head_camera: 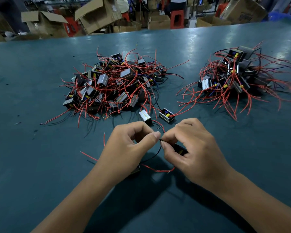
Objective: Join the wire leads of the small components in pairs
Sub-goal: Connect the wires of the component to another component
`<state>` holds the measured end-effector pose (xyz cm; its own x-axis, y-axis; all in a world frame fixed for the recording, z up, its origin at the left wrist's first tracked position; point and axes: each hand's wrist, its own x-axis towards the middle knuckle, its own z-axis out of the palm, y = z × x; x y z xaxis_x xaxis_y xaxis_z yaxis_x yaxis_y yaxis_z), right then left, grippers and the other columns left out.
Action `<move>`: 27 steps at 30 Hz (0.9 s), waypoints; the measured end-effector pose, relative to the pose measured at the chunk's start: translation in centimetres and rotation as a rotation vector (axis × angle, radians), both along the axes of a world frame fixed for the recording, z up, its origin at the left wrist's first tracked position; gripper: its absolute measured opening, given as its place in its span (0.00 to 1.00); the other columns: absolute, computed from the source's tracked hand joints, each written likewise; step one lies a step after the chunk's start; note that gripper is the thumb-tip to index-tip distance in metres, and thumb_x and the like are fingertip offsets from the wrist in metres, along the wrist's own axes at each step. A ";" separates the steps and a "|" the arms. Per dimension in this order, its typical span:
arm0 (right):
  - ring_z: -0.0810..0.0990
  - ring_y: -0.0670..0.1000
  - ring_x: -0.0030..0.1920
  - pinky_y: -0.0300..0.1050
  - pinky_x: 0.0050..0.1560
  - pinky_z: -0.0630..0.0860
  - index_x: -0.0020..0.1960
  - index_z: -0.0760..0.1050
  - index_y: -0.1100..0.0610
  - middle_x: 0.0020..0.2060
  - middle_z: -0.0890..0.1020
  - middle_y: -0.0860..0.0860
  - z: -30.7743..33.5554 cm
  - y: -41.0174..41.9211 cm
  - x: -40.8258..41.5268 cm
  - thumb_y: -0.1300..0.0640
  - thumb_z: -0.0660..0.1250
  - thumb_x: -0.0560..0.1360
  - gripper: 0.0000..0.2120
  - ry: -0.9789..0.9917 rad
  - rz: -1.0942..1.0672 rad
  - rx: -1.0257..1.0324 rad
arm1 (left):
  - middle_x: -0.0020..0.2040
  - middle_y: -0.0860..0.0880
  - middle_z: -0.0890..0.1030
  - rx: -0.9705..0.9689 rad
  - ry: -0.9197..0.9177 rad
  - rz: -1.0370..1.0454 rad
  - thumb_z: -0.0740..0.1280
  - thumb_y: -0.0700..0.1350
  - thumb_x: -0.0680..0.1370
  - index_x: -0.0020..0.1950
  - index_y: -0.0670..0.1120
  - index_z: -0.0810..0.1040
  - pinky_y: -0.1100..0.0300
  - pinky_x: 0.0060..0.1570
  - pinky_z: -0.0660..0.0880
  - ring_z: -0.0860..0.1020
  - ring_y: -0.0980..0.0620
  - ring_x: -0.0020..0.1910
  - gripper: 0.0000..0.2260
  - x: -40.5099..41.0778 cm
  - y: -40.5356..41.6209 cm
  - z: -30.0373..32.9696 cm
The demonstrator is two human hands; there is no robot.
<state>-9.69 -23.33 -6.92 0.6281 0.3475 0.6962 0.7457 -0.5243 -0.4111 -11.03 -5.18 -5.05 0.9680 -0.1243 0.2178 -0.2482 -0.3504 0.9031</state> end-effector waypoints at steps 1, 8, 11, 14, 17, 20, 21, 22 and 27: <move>0.70 0.49 0.37 0.46 0.49 0.71 0.39 0.78 0.59 0.31 0.76 0.46 -0.1 0.0 0.0 0.59 0.67 0.74 0.06 -0.015 0.002 -0.009 | 0.24 0.58 0.70 -0.038 0.035 0.004 0.72 0.46 0.77 0.34 0.48 0.79 0.72 0.26 0.61 0.65 0.62 0.23 0.12 0.0 0.0 0.0; 0.72 0.50 0.37 0.48 0.49 0.72 0.39 0.78 0.59 0.32 0.77 0.47 -0.1 0.0 0.1 0.58 0.66 0.74 0.07 0.001 -0.007 0.000 | 0.30 0.55 0.76 -0.138 0.092 0.007 0.70 0.48 0.74 0.36 0.49 0.81 0.65 0.32 0.66 0.69 0.56 0.29 0.07 0.2 0.5 0.3; 0.70 0.49 0.38 0.45 0.49 0.71 0.39 0.78 0.59 0.32 0.78 0.46 0.0 0.0 0.0 0.57 0.66 0.74 0.08 0.021 -0.006 0.021 | 0.40 0.57 0.79 0.232 -0.220 -0.049 0.72 0.43 0.74 0.46 0.53 0.82 0.66 0.38 0.67 0.73 0.56 0.36 0.05 0.4 1.8 0.7; 0.71 0.49 0.38 0.43 0.49 0.71 0.39 0.78 0.59 0.32 0.78 0.47 0.0 0.1 -0.1 0.57 0.66 0.74 0.08 0.030 0.002 0.020 | 0.46 0.56 0.79 0.389 -0.414 -0.111 0.75 0.43 0.74 0.49 0.48 0.84 0.67 0.44 0.69 0.76 0.56 0.44 0.06 0.7 2.5 0.6; 0.71 0.49 0.38 0.41 0.50 0.70 0.40 0.79 0.59 0.32 0.78 0.47 0.1 0.0 -0.1 0.57 0.66 0.74 0.08 0.028 0.015 0.012 | 0.48 0.53 0.79 0.481 -0.530 -0.122 0.73 0.50 0.75 0.51 0.46 0.85 0.56 0.44 0.75 0.78 0.51 0.46 0.10 0.9 2.6 0.4; 0.71 0.49 0.38 0.39 0.51 0.69 0.39 0.79 0.59 0.32 0.78 0.47 0.2 0.0 -0.2 0.58 0.65 0.74 0.07 0.033 0.029 0.006 | 0.49 0.51 0.79 0.492 -0.607 -0.113 0.72 0.51 0.76 0.52 0.46 0.85 0.51 0.44 0.77 0.79 0.49 0.47 0.11 1.0 2.6 0.3; 0.71 0.49 0.38 0.38 0.51 0.68 0.39 0.78 0.60 0.32 0.78 0.47 0.2 0.0 -0.2 0.58 0.65 0.74 0.07 0.035 0.033 0.005 | 0.49 0.52 0.78 0.479 -0.616 -0.121 0.72 0.51 0.76 0.53 0.47 0.84 0.50 0.44 0.76 0.79 0.49 0.47 0.10 1.0 2.6 0.4; 0.70 0.49 0.38 0.37 0.51 0.68 0.39 0.78 0.60 0.32 0.78 0.47 0.3 0.0 -0.2 0.58 0.65 0.74 0.07 0.035 0.036 0.005 | 0.49 0.52 0.78 0.476 -0.624 -0.133 0.72 0.51 0.77 0.52 0.48 0.84 0.50 0.43 0.76 0.78 0.48 0.46 0.08 1.0 2.5 0.4; 0.71 0.49 0.38 0.36 0.52 0.67 0.39 0.79 0.60 0.32 0.78 0.48 0.3 0.0 -0.2 0.58 0.65 0.74 0.08 0.033 0.041 -0.001 | 0.46 0.51 0.79 0.541 -0.637 -0.165 0.71 0.48 0.78 0.48 0.45 0.86 0.51 0.41 0.73 0.76 0.47 0.42 0.08 1.1 2.5 0.5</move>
